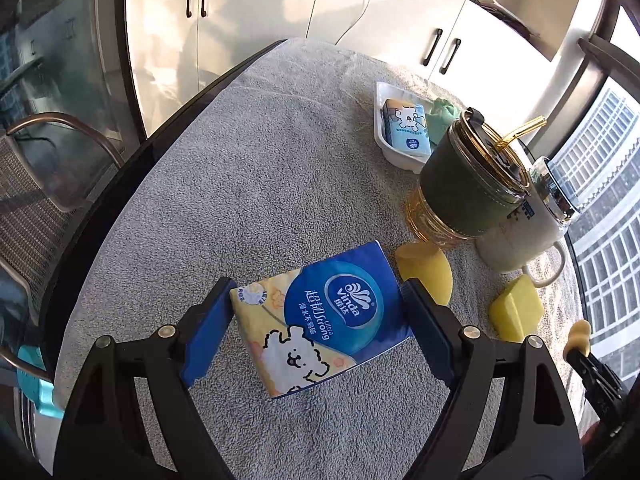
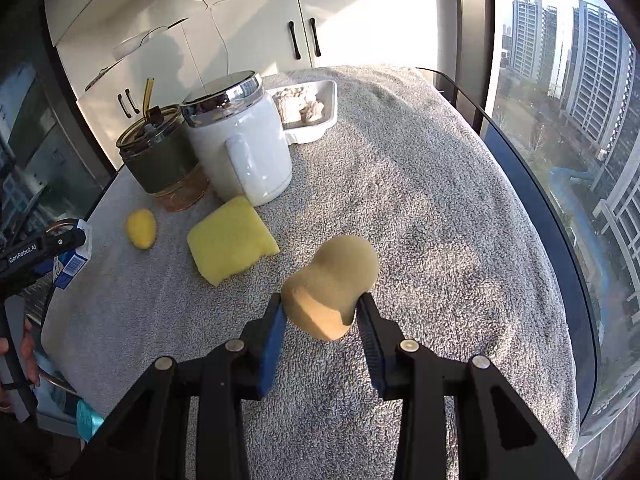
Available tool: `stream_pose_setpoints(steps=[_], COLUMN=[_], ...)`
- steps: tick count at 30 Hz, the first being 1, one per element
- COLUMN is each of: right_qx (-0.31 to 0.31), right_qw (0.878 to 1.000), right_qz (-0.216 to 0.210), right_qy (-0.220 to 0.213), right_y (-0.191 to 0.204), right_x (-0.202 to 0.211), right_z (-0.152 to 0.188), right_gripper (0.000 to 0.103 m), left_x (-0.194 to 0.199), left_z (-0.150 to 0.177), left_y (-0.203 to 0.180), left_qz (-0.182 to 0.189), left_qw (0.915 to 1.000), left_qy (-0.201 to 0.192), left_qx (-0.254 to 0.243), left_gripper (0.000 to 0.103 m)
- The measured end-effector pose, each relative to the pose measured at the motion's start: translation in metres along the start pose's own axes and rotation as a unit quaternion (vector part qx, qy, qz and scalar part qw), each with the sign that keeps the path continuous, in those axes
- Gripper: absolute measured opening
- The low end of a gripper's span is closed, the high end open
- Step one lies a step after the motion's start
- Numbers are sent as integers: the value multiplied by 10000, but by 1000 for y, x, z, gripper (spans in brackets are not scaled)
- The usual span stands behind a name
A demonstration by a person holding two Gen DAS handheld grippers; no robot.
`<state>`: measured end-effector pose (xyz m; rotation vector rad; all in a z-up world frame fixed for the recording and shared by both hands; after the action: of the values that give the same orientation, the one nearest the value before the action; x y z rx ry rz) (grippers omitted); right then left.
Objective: Organize soft objects
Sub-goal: 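Carry the tissue pack and beige sponge into the white tray and open both tools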
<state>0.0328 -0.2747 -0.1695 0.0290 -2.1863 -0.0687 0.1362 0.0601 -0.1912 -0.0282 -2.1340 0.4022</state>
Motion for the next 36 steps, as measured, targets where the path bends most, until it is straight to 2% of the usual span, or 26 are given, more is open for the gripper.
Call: stream_pose_setpoints(steps=[9, 19, 25, 30, 36], right_qx=[28, 138, 168, 224, 355], right_qw=[9982, 9968, 9972, 9980, 9987], right_qz=[600, 771, 700, 585, 355], right_qy=[-26, -163, -195, -88, 21], right_y=[-48, -69, -72, -73, -61], right_x=[-9, -27, -48, -76, -108], right_z=[-37, -94, -136, -169, -206], right_gripper=[39, 39, 39, 39, 39], left_x=[-7, -30, -52, -76, -105], left_z=[-40, -95, -136, -167, -196], left_y=[35, 42, 30, 13, -33], left_qz=[-368, -577, -593, -507, -224], left_qw=[9987, 9968, 9958, 9965, 9961], left_qy=[-321, -555, -686, -635, -624], left_qx=[143, 60, -106, -184, -578], left_gripper=[83, 83, 83, 83, 83])
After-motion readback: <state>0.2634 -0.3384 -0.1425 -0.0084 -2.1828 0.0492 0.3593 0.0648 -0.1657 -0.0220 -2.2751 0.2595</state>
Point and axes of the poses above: each gripper's, at about its wrist camera, not at the fingertips, and x roughly against the way its jaws point, y to its left, z to its underside, the point moved 10 cm from there along -x, roughly the way its jaws point, and after that the axes turned 8 degrees about x, right-handed, at the moved point
